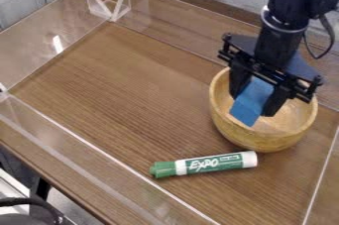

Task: Put the blue block in the brown bowl

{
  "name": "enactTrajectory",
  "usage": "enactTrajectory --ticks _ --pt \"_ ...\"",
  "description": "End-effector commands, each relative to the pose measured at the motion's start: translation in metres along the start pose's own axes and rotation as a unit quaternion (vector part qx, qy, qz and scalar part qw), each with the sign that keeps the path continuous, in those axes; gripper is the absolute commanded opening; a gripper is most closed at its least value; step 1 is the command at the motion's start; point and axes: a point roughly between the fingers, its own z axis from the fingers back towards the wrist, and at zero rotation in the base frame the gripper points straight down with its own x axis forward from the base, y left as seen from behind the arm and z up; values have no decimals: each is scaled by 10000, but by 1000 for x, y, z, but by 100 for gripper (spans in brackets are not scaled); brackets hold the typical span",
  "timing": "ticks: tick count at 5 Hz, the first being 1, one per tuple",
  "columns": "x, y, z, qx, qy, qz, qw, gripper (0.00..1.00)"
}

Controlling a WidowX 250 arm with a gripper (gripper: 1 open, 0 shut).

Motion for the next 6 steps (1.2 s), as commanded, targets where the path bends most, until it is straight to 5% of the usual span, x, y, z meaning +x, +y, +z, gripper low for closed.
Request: enactTrajectory --ticks 1,6 --pt "9 6 6 -78 -249 41 9997 0" --pt "18 18 -5 -271 -370 22 9989 0"
